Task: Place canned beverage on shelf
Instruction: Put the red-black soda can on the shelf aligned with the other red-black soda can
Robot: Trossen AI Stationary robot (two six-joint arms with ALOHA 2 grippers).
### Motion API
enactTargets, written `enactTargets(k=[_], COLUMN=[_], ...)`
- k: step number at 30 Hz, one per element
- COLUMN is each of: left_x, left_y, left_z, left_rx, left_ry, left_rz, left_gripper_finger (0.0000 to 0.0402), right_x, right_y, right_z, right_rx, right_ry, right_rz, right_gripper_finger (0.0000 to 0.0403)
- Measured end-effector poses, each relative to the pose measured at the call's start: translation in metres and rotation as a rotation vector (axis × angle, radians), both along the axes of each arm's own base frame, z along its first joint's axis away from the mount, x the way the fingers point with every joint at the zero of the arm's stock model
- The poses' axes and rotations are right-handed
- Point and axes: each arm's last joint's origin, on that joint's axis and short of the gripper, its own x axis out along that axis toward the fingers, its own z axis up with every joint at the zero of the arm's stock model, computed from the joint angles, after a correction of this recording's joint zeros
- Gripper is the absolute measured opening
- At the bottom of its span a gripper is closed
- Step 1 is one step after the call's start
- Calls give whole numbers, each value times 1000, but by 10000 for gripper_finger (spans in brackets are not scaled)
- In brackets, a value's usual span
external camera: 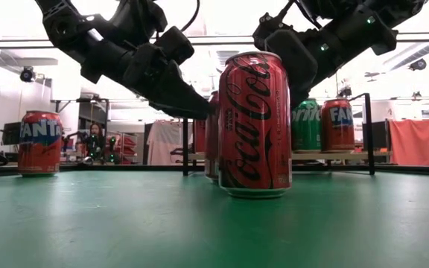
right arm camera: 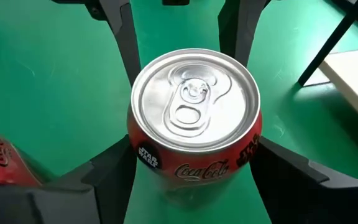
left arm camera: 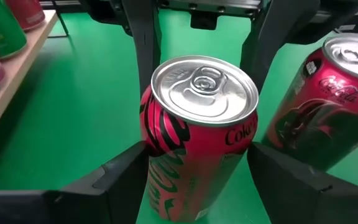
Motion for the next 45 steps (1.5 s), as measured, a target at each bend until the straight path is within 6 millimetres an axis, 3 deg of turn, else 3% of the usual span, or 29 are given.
enactTargets(k=[8, 14, 21, 26, 30, 39, 45], left_x=[-13, -36, -64, -84, -94, -94, -86], left_y=[3, 4, 9, 14, 16, 10, 10], left_z=[30, 67, 99, 101, 92, 80, 93], left_rx=[72, 163, 331, 396, 348, 291, 294], left_ry=[-38, -128, -249, -325, -428, -513, -510], left_rz=[97, 91, 255, 463, 621, 591, 598], left_gripper_finger=[251, 251, 251, 251, 251, 251, 251], right_x=[-5, -3, 2, 6, 13, 20, 23], right_y=[-5, -9, -11, -12, -14, -21, -21], right_z=[26, 47, 64, 76, 88, 114, 129], right_rx=[-38, -80, -114, -50, -55, -149, -192], right_ry=[-103, -190, -276, -374, -415, -444, -454], right_rz=[-80, -226, -369, -437, -433, -480, -484], right_gripper_finger=[266, 264, 263, 263, 262, 245, 228])
